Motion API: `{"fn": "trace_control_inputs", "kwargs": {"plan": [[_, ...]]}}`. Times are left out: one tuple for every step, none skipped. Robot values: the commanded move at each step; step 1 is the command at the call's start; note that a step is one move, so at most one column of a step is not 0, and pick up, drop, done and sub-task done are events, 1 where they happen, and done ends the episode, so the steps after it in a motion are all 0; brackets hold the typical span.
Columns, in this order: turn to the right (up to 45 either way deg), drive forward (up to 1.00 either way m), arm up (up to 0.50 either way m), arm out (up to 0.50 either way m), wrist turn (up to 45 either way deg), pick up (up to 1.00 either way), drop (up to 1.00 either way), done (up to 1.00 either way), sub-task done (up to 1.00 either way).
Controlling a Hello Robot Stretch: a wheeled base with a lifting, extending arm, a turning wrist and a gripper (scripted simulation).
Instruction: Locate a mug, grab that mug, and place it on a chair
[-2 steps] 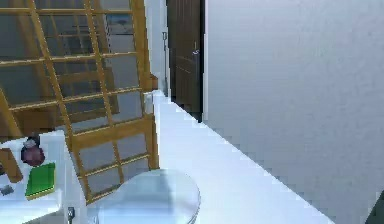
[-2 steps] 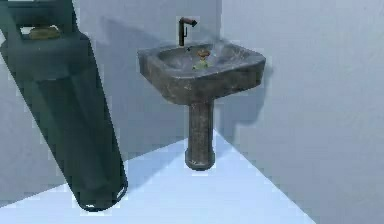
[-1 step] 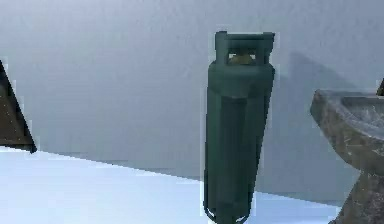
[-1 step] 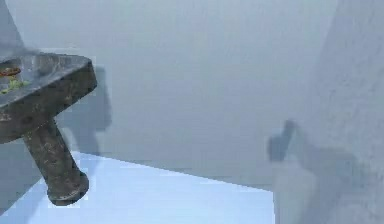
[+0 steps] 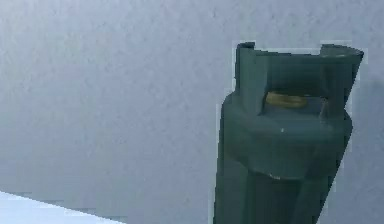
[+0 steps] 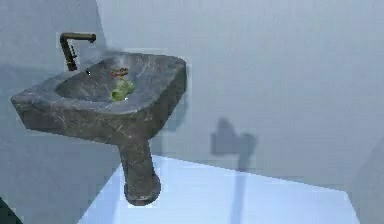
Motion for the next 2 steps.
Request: {"fn": "trace_control_inputs", "kwargs": {"plan": [[-39.0, 0.0, 0.0, 0.0, 0.0, 0.0, 0.0, 0.0, 0.0], [0.0, 0.55, 0.0, 0.0, 0.0, 0.0, 0.0, 0.0, 0.0]]}}
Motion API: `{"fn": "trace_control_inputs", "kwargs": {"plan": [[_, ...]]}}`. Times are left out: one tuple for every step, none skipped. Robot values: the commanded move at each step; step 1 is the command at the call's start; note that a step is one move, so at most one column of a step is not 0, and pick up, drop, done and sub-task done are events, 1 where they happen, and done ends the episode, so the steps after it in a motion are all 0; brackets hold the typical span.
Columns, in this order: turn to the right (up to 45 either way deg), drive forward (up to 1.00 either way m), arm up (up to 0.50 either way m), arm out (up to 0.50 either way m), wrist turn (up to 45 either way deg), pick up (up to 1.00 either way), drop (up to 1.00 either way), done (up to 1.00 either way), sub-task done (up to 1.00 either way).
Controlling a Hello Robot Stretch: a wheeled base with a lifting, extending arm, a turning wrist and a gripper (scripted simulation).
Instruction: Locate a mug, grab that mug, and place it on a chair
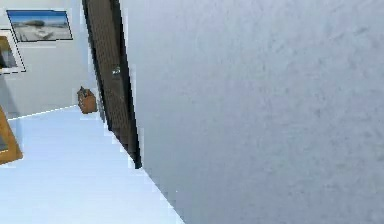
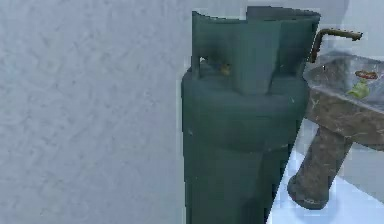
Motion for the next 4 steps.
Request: {"fn": "trace_control_inputs", "kwargs": {"plan": [[-21.0, 0.0, 0.0, 0.0, 0.0, 0.0, 0.0, 0.0, 0.0], [0.0, 0.6, 0.0, 0.0, 0.0, 0.0, 0.0, 0.0, 0.0], [-42.0, 0.0, 0.0, 0.0, 0.0, 0.0, 0.0, 0.0, 0.0], [0.0, 0.55, 0.0, 0.0, 0.0, 0.0, 0.0, 0.0, 0.0]]}}
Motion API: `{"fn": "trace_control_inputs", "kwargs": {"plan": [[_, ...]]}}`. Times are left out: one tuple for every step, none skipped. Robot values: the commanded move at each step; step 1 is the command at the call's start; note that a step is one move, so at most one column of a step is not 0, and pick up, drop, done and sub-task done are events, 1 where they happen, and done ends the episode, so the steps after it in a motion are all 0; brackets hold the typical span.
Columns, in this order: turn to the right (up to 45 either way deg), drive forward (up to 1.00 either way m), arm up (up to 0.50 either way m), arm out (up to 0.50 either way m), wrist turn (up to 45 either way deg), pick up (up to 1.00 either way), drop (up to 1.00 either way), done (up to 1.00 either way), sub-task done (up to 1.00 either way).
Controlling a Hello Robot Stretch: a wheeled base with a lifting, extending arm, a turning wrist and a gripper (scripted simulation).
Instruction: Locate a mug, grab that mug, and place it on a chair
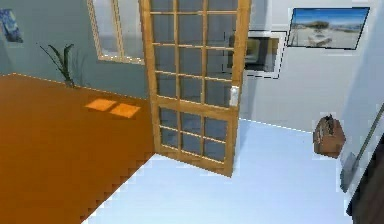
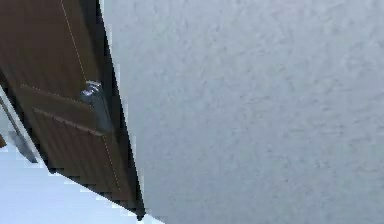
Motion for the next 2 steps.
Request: {"fn": "trace_control_inputs", "kwargs": {"plan": [[-39.0, 0.0, 0.0, 0.0, 0.0, 0.0, 0.0, 0.0, 0.0], [0.0, 0.55, 0.0, 0.0, 0.0, 0.0, 0.0, 0.0, 0.0]]}}
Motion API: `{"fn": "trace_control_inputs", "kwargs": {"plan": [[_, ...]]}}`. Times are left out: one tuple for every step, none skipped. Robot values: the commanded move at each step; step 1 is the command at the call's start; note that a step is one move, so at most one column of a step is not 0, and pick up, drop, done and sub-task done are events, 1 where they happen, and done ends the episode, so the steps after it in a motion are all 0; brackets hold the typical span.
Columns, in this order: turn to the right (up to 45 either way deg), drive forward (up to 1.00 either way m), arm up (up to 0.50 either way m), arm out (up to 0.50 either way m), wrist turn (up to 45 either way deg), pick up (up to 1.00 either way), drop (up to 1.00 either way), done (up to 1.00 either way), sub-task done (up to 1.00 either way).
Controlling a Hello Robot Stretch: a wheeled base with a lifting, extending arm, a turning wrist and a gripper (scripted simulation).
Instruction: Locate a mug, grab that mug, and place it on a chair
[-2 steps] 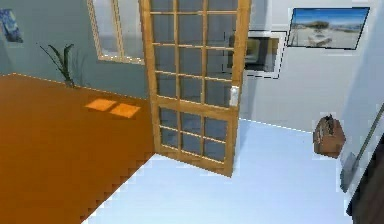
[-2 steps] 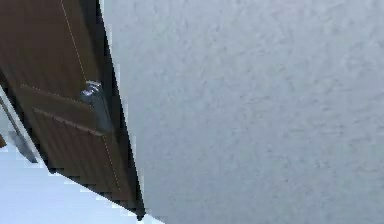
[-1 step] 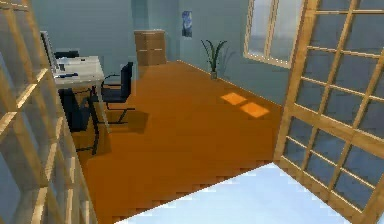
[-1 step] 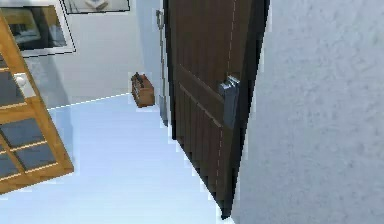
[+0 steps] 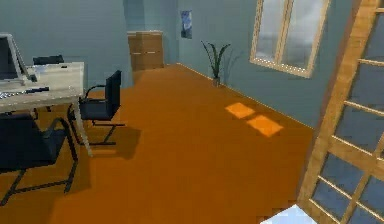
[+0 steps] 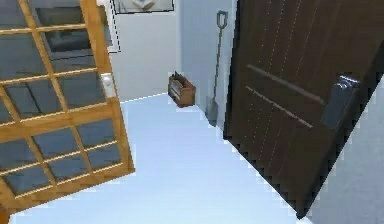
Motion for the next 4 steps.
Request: {"fn": "trace_control_inputs", "kwargs": {"plan": [[-3.0, 0.0, 0.0, 0.0, 0.0, 0.0, 0.0, 0.0, 0.0], [0.0, 1.0, 0.0, 0.0, 0.0, 0.0, 0.0, 0.0, 0.0], [0.0, 1.0, 0.0, 0.0, 0.0, 0.0, 0.0, 0.0, 0.0], [-3.0, 0.0, 0.0, 0.0, 0.0, 0.0, 0.0, 0.0, 0.0]]}}
